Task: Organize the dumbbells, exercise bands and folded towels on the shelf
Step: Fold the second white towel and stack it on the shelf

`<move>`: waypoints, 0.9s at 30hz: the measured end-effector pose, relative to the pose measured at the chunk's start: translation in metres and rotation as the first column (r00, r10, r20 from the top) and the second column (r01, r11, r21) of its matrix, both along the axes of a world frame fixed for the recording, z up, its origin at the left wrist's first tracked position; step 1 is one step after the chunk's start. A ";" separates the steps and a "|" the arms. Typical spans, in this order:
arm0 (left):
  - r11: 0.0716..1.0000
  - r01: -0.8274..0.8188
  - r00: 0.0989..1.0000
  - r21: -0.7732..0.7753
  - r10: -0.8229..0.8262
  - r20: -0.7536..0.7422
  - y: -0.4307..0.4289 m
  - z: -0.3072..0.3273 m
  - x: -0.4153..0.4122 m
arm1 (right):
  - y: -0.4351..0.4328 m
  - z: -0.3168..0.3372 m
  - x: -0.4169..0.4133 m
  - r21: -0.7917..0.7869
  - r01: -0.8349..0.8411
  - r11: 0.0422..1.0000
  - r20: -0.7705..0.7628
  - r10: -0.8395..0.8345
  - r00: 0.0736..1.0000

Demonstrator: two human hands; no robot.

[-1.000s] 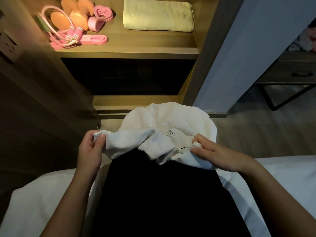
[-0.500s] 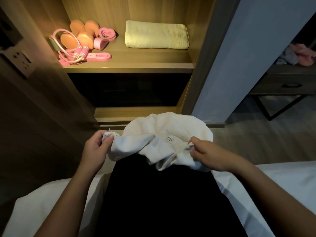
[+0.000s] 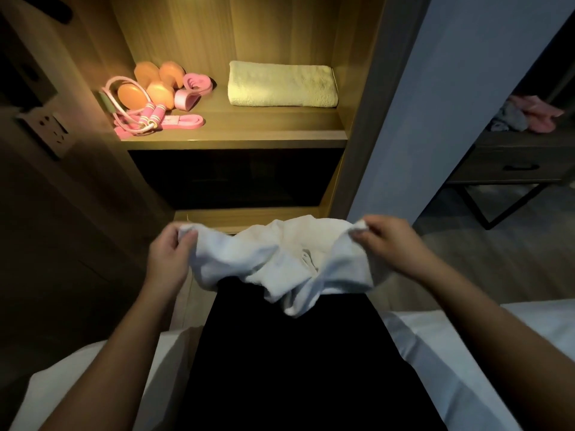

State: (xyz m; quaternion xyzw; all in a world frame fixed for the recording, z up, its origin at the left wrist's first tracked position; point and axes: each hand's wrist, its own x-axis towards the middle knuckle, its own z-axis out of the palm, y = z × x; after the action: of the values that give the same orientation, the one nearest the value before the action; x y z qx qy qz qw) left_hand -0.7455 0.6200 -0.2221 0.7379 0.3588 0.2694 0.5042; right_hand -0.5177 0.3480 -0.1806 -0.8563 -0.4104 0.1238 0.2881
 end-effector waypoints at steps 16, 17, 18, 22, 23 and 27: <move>0.825 -0.547 0.832 0.143 0.519 0.194 0.194 0.160 0.060 | 0.006 0.136 0.207 0.462 0.686 0.561 -0.159 -0.709 0.687; 0.824 -0.553 0.827 0.123 0.526 0.197 0.200 0.162 0.059 | 0.007 0.139 0.209 0.482 0.681 0.551 -0.164 -0.706 0.689; 0.820 -0.564 0.818 0.100 0.537 0.206 0.201 0.165 0.059 | 0.009 0.140 0.212 0.503 0.679 0.535 -0.173 -0.707 0.685; 0.820 -0.572 0.795 0.029 0.544 0.268 0.190 0.177 0.063 | 0.019 0.141 0.217 0.519 0.673 0.527 -0.197 -0.693 0.694; 0.819 -0.572 0.794 0.041 0.540 0.279 0.190 0.177 0.064 | 0.021 0.139 0.217 0.517 0.671 0.531 -0.207 -0.683 0.700; 0.825 -0.561 0.806 0.064 0.527 0.270 0.187 0.175 0.061 | 0.023 0.131 0.215 0.524 0.648 0.553 -0.173 -0.676 0.717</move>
State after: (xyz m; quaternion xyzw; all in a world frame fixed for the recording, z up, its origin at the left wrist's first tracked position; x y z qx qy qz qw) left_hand -0.6847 0.8074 -0.0475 0.5992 0.4719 0.5146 0.3918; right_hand -0.3025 0.3707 -0.0496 -0.8287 -0.0824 -0.1379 0.5362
